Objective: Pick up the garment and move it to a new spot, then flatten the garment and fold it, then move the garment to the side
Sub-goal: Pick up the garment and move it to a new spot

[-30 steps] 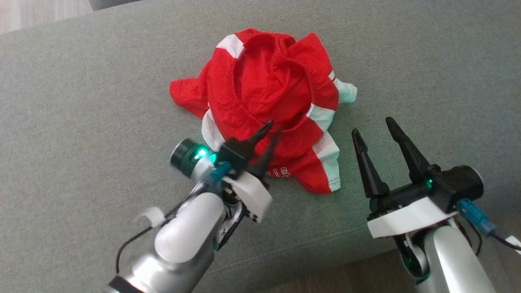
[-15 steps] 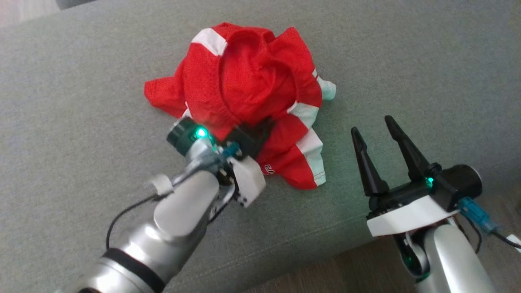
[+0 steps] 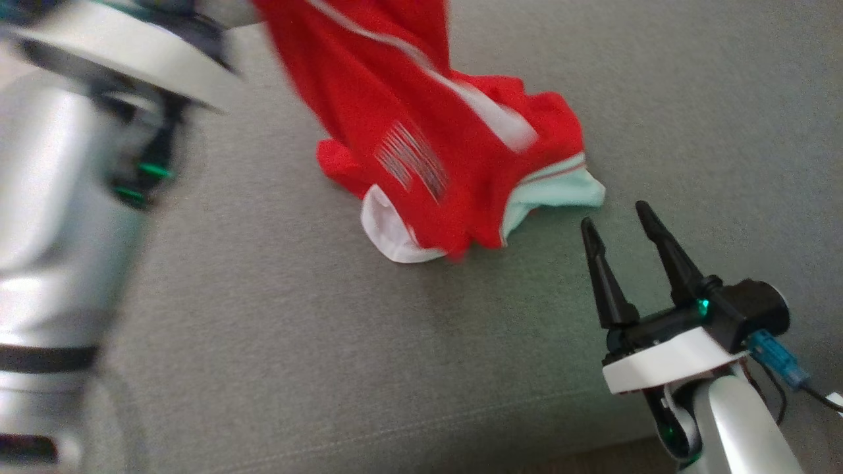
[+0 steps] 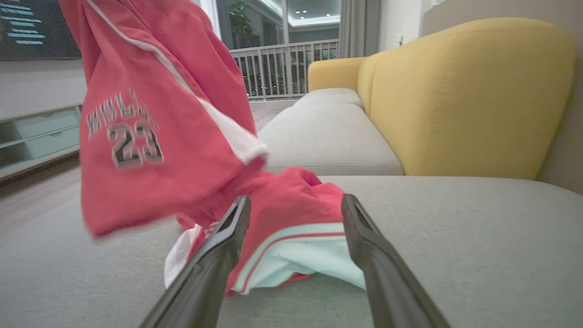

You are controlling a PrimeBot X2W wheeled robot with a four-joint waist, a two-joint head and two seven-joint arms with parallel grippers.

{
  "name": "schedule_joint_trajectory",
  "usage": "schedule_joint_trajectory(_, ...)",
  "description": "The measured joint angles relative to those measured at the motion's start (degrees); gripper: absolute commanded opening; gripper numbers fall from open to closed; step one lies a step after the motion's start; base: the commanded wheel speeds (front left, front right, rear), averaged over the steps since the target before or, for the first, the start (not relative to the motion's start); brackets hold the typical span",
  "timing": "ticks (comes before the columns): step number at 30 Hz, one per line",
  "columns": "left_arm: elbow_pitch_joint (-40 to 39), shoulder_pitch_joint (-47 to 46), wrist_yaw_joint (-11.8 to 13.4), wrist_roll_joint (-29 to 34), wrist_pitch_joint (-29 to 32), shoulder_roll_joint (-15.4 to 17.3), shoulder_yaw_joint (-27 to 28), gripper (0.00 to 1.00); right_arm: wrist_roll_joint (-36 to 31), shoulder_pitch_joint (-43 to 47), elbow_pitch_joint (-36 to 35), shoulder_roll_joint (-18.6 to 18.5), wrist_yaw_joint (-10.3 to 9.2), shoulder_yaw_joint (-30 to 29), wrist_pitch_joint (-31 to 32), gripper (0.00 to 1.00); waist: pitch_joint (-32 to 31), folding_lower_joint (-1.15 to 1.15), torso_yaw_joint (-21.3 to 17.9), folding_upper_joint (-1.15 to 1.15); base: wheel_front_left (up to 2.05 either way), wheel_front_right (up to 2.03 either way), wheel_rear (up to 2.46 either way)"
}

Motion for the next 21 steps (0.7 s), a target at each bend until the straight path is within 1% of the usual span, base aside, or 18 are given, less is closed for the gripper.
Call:
schedule_joint_trajectory(2, -2.6, -1.6, 1.8, 4.3, 0.0, 5.9, 1.2, 0.0, 0.0, 0.0, 0.0, 0.0, 0.0, 0.4, 0.0, 1.0, -0.8, 0.0, 1.3, 0.0, 0.0, 0.0, 0.0)
schedule_joint_trajectory(3, -3.9, -2.0, 2.5, 5.4, 0.1, 7.9, 2.4, 0.0, 0.0, 0.0, 0.0, 0.0, 0.0, 0.2, 0.0, 1.0, -1.0, 0.0, 1.9, 0.0, 0.0, 0.0, 0.0)
schedule_joint_trajectory(4, -3.9, -2.0, 2.5, 5.4, 0.1, 7.9, 2.4, 0.0, 0.0, 0.0, 0.0, 0.0, 0.0, 0.2, 0.0, 1.0, -1.0, 0.0, 1.9, 0.0, 0.0, 0.0, 0.0)
schedule_joint_trajectory(7, -6.9, -1.8, 4.3, 6.3, 1.3, 12.6, 4.9, 0.0, 0.0, 0.3, -0.1, 0.0, 0.0, -0.2, 0.0, 1.0, -1.4, 0.0, 3.6, 0.0, 0.0, 0.0, 0.0)
schedule_joint_trajectory(11, -7.9, 1.5, 5.7, 6.3, 1.9, 16.5, 7.9, 0.0, -0.8, 1.8, -0.1, 0.0, 0.0, -0.4, 0.0, 1.0, -1.0, 0.0, 5.5, 0.0, 0.0, 0.0, 0.0)
schedule_joint_trajectory(13, -7.3, 4.3, 6.3, 6.3, 1.9, 17.6, 8.4, 0.0, -1.3, 2.1, -0.2, 0.0, 0.0, -0.6, 0.0, 1.0, -0.5, 0.0, 6.4, 0.0, 0.0, 0.0, 0.0)
schedule_joint_trajectory(16, -3.6, 8.0, 6.4, 4.1, 1.7, 17.3, 9.3, 0.0, -2.1, 2.0, -0.4, 0.0, 0.0, -0.7, 0.0, 1.0, 0.8, 0.0, 7.5, 0.0, 0.0, 0.0, 0.0)
schedule_joint_trajectory(21, 4.2, 10.5, 6.3, 2.5, -1.2, 14.9, 9.6, 0.0, -3.1, 0.9, -0.4, 0.0, 0.0, -0.5, 0.0, 1.0, 3.2, 0.0, 9.6, 0.0, 0.0, 0.0, 0.0)
